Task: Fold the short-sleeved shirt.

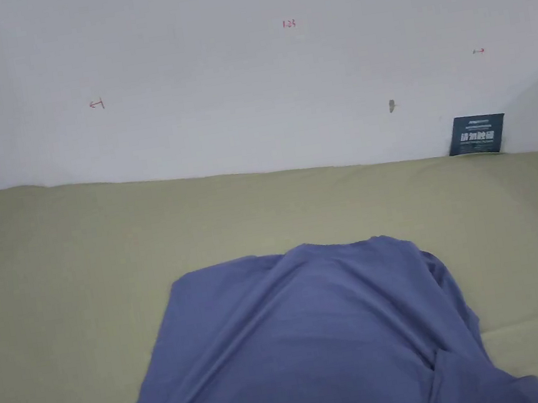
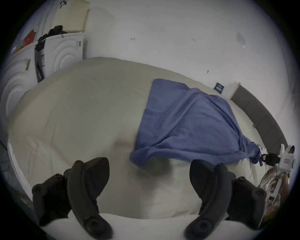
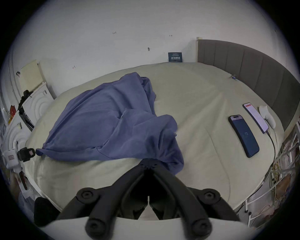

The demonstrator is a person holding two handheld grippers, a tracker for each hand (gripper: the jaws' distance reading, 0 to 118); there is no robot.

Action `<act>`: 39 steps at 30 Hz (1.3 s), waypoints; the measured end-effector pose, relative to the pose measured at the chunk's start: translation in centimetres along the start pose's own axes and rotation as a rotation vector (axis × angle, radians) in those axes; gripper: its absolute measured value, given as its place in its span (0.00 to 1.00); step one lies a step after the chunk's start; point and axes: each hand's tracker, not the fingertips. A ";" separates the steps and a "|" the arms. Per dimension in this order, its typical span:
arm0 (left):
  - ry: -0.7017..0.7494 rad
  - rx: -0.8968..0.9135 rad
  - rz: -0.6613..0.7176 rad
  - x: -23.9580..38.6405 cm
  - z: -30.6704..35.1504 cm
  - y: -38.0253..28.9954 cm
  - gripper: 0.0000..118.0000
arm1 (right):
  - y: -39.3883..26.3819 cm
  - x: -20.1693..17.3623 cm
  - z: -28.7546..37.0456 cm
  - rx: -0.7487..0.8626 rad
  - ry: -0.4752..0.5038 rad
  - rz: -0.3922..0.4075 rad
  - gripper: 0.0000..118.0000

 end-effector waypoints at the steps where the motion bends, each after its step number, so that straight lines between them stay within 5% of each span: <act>1: 0.033 -0.003 -0.024 0.8 -0.3 0.2 0.86 | 0.0 0.1 -0.1 0.004 0.008 0.005 0.00; 2: 0.045 0.002 -0.017 0.8 -0.8 0.4 0.75 | -0.5 -1.4 1.3 0.015 0.011 0.015 0.00; 4: -0.006 0.039 0.024 0.4 -1.2 0.7 0.04 | -0.6 -1.5 1.3 0.023 0.011 0.033 0.00; 7: -0.025 0.023 0.030 1.6 -0.7 1.0 0.02 | -0.8 -1.6 1.4 0.047 -0.019 0.044 0.09; 8: -0.040 0.011 0.031 1.6 -0.6 1.1 0.02 | -0.8 -1.3 1.1 0.060 -0.023 0.054 0.26; 10: -0.059 0.027 0.020 1.7 -0.1 1.3 0.02 | -0.9 -0.8 0.7 0.073 -0.062 0.099 0.42; 12: -0.056 0.024 0.024 1.5 0.4 1.5 0.02 | -0.6 -0.2 0.1 0.027 -0.076 0.090 0.85; 13: -0.065 0.026 0.042 1.5 0.5 1.6 0.02 | -0.6 0.1 0.1 0.031 -0.060 0.081 0.85; 17: -0.065 0.018 0.055 1.4 0.4 1.8 0.02 | -0.4 -0.3 -1.4 0.046 -0.019 0.141 0.78; 18: -0.063 0.013 0.055 1.5 0.4 1.8 0.02 | -0.5 -0.8 -1.9 0.040 -0.023 0.172 0.61; 20: -0.062 0.009 0.057 1.7 0.4 1.8 0.02 | 0.1 -1.6 -2.1 0.017 -0.070 0.224 0.02; 31: -0.059 0.018 0.066 2.1 1.5 6.4 0.02 | 7.4 -4.5 0.6 0.085 -0.034 0.204 0.03; 39: -0.057 -0.034 0.050 2.2 -4.3 15.7 0.02 | 15.3 -3.2 -6.9 0.006 -0.022 0.158 0.03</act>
